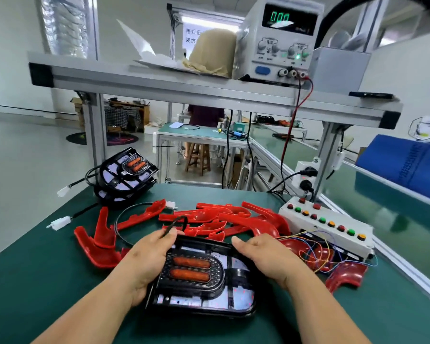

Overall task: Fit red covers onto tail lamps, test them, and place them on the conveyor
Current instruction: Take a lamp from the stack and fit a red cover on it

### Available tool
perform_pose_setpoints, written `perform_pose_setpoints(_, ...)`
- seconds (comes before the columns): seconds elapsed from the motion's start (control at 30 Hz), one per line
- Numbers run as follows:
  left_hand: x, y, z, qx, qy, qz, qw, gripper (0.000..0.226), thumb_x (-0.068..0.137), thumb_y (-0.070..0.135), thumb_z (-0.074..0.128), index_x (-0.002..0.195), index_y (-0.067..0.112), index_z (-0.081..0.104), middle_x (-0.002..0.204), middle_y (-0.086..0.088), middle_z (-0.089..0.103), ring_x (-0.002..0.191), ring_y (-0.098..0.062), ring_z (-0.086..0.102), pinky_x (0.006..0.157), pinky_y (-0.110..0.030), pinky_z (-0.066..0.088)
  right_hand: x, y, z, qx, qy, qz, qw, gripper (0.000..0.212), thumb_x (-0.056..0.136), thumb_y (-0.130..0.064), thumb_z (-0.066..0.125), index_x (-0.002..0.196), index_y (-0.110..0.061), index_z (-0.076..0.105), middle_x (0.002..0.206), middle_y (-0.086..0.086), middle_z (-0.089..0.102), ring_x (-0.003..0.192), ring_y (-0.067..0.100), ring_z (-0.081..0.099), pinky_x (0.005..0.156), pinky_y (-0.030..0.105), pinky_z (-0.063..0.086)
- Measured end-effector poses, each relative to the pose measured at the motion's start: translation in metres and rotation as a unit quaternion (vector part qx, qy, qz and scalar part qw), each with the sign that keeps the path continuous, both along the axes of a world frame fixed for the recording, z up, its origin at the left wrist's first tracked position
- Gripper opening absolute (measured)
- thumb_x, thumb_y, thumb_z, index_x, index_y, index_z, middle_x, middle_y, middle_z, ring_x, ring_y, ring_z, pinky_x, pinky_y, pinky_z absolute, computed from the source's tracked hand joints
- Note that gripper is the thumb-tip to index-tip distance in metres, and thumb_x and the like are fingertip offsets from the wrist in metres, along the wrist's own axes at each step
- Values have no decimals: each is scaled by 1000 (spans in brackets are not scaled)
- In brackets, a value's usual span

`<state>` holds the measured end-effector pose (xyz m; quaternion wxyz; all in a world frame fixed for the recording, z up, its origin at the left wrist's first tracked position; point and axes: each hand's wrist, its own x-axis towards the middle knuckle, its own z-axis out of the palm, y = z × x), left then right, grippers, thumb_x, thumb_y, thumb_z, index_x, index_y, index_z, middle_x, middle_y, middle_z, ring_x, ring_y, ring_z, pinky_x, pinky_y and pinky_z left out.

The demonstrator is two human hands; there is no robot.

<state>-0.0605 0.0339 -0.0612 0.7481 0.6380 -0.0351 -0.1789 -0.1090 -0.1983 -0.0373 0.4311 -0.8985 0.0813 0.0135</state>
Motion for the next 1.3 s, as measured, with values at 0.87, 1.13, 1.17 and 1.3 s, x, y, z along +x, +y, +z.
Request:
perform_pose_setpoints(0.87,12,27,18,-15,37,132,990,38,93,46,57,107,15,74,98,-25,73,83,-46,71,74,-62,57,26,-6,-24,-161,-252,65,952,6,87,-10,66,83,-14,63,100,-5,66,96,9,58,86,14,41)
perform_pose_setpoints(1.13,15,24,15,-78,65,108,989,49,99,47,46,104,7,74,99,-27,72,84,-46,71,66,-54,58,15,-15,-10,415,-263,-163,856,16,97,-23,54,89,-10,59,74,8,68,56,15,65,60,32,58)
perform_pose_setpoints(1.17,15,24,15,-74,55,118,989,47,99,47,47,108,8,71,99,-25,73,85,-44,72,69,-54,59,14,-16,-6,493,-252,-143,820,15,94,-23,56,87,-10,60,71,8,67,51,14,62,51,26,55)
perform_pose_setpoints(1.3,17,24,14,-66,55,137,987,43,97,48,52,111,11,69,96,-21,75,84,-40,73,74,-55,59,5,-7,-3,544,-132,-24,829,14,77,-23,66,78,-10,72,67,11,66,44,13,57,40,22,50)
